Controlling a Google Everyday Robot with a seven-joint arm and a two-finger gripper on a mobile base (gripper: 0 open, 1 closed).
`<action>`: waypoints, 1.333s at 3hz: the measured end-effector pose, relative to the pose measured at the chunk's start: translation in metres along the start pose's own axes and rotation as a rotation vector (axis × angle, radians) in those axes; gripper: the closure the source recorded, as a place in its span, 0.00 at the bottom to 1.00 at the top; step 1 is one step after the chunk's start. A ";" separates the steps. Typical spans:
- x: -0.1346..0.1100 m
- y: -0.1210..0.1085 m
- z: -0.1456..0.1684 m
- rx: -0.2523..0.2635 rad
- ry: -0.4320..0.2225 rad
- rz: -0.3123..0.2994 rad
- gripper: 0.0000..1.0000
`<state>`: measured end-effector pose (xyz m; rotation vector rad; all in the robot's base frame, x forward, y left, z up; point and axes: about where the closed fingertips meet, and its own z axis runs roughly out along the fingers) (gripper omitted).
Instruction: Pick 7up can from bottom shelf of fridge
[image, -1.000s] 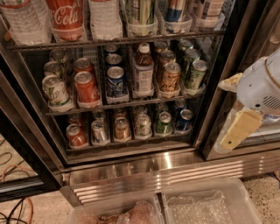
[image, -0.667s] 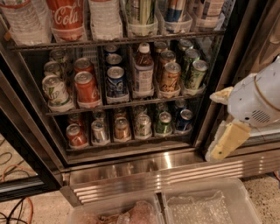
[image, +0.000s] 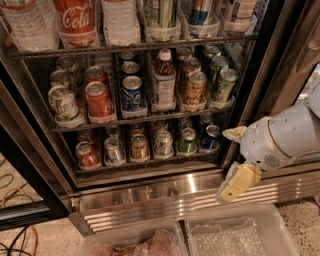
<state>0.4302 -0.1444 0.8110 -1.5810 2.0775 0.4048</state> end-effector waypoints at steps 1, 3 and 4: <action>0.000 0.000 0.000 0.000 0.000 0.000 0.00; 0.006 0.024 0.089 -0.102 -0.151 0.027 0.00; 0.009 0.035 0.135 -0.105 -0.266 0.076 0.00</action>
Offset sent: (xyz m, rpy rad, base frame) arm -0.0005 0.0450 -0.0870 0.1461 0.0567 0.0820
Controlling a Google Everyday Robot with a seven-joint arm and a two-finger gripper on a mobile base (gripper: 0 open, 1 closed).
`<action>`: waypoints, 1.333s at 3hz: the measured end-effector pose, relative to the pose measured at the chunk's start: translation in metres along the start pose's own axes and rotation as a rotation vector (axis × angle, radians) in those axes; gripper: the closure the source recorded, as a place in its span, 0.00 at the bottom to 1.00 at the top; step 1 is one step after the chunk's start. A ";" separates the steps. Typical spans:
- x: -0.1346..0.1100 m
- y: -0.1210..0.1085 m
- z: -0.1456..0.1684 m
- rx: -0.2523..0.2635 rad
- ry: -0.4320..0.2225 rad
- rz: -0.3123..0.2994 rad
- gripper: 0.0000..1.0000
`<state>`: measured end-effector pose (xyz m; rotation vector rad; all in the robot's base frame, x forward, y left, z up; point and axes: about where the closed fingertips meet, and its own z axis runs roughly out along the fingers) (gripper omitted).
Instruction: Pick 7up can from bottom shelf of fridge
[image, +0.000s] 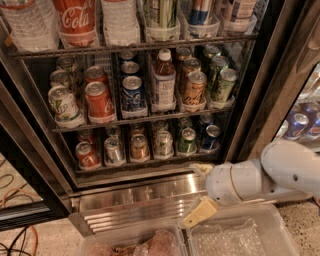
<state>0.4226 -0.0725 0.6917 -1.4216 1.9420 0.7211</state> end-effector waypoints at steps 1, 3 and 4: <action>0.023 -0.003 0.027 0.075 -0.070 0.102 0.00; 0.044 -0.032 0.043 0.193 -0.057 0.165 0.00; 0.039 -0.045 0.049 0.211 -0.116 0.169 0.00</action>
Offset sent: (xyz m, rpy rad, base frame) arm 0.0455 -0.0121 -0.1027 -0.0037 0.0035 -0.3585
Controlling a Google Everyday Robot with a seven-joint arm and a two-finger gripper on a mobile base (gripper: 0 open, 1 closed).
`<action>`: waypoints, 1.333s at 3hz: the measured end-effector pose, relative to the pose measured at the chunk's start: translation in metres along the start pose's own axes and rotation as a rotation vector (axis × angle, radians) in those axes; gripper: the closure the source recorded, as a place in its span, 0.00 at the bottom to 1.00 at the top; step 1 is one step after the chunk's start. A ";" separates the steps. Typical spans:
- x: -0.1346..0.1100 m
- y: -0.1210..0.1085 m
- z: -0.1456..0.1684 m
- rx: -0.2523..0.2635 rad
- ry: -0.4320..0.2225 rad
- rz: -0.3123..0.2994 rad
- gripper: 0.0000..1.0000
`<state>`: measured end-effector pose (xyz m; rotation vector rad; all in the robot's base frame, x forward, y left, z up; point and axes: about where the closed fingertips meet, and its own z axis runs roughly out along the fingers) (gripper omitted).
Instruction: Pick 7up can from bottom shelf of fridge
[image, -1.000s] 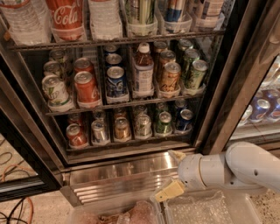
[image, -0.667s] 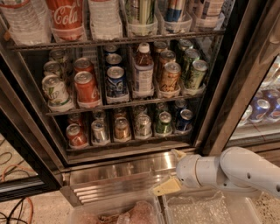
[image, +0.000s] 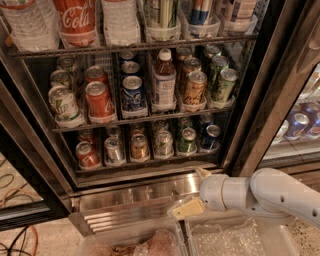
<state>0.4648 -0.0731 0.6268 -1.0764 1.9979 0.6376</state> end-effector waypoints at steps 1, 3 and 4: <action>-0.007 -0.016 0.011 0.052 -0.079 0.047 0.00; -0.027 -0.027 0.037 0.202 -0.214 0.078 0.00; -0.032 -0.037 0.037 0.252 -0.219 0.080 0.00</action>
Offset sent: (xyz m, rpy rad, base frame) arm 0.0610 0.0049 0.0071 0.2190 -0.1650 -0.3026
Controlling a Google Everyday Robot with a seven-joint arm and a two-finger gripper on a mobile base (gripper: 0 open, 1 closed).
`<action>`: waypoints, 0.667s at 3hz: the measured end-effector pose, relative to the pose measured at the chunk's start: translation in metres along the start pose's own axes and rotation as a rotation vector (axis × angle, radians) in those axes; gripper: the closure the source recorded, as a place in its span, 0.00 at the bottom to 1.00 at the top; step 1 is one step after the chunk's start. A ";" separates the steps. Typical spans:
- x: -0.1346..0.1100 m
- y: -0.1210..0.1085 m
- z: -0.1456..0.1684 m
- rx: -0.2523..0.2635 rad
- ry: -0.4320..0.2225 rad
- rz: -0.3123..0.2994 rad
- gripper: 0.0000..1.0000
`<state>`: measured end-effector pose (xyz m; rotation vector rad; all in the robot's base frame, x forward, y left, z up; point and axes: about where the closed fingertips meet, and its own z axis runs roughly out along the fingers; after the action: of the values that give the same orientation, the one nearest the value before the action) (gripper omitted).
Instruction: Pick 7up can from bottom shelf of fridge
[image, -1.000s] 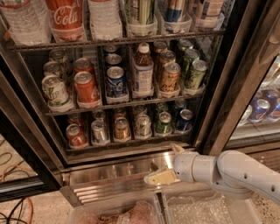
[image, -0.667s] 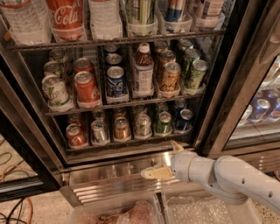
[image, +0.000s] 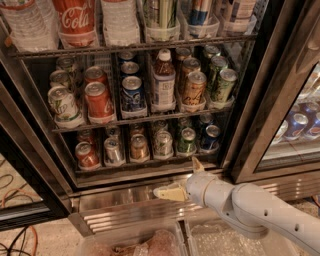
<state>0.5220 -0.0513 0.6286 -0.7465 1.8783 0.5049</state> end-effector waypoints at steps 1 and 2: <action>0.000 0.000 0.000 -0.001 0.000 0.000 0.00; 0.005 0.005 0.028 0.004 -0.087 0.065 0.00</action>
Offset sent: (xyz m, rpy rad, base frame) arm 0.0155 0.0240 -0.0218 0.1456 -0.0046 -0.0321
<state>0.5357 -0.0310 0.6123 -0.6521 1.8263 0.5660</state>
